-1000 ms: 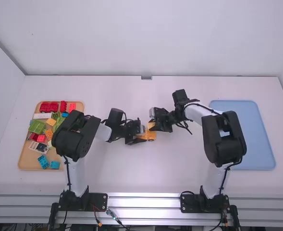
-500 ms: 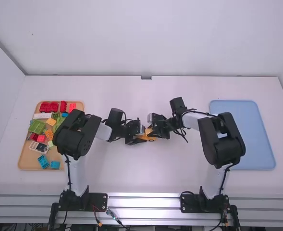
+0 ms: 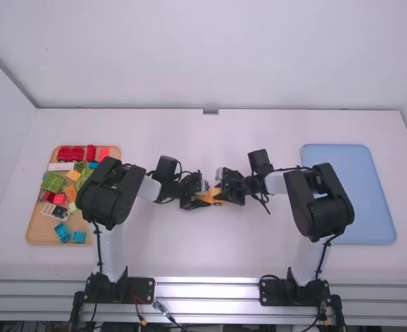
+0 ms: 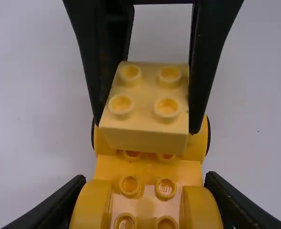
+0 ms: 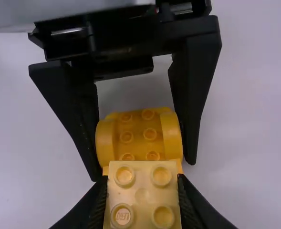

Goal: Assemble lego blocks to make yellow taxi

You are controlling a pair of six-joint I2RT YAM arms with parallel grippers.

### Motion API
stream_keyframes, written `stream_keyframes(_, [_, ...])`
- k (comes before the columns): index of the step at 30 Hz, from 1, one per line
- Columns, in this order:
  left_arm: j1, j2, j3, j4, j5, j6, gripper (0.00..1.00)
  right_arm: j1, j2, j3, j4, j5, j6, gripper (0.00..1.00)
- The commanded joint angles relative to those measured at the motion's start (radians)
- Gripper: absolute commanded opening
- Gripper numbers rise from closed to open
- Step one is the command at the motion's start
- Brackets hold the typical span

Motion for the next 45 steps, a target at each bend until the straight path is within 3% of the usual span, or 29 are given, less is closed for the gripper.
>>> stream_keyframes(1, [-0.002, 0.011, 0.009, -0.017, 0.009, 0.011, 0.52, -0.003, -0.027, -0.013, -0.013, 0.020, 0.025, 0.27])
stream_keyframes(29, [-0.003, 0.011, 0.008, -0.037, 0.061, 0.019, 0.47, 0.017, -0.027, -0.055, 0.021, 0.096, -0.010, 0.24])
stream_keyframes(37, [-0.003, 0.011, 0.008, -0.037, 0.061, 0.018, 0.47, 0.024, -0.027, -0.055, 0.018, 0.103, -0.035, 0.45])
stream_keyframes(45, [-0.003, 0.011, 0.008, -0.037, 0.060, 0.019, 0.49, 0.016, -0.028, -0.027, 0.015, 0.070, -0.031, 0.54])
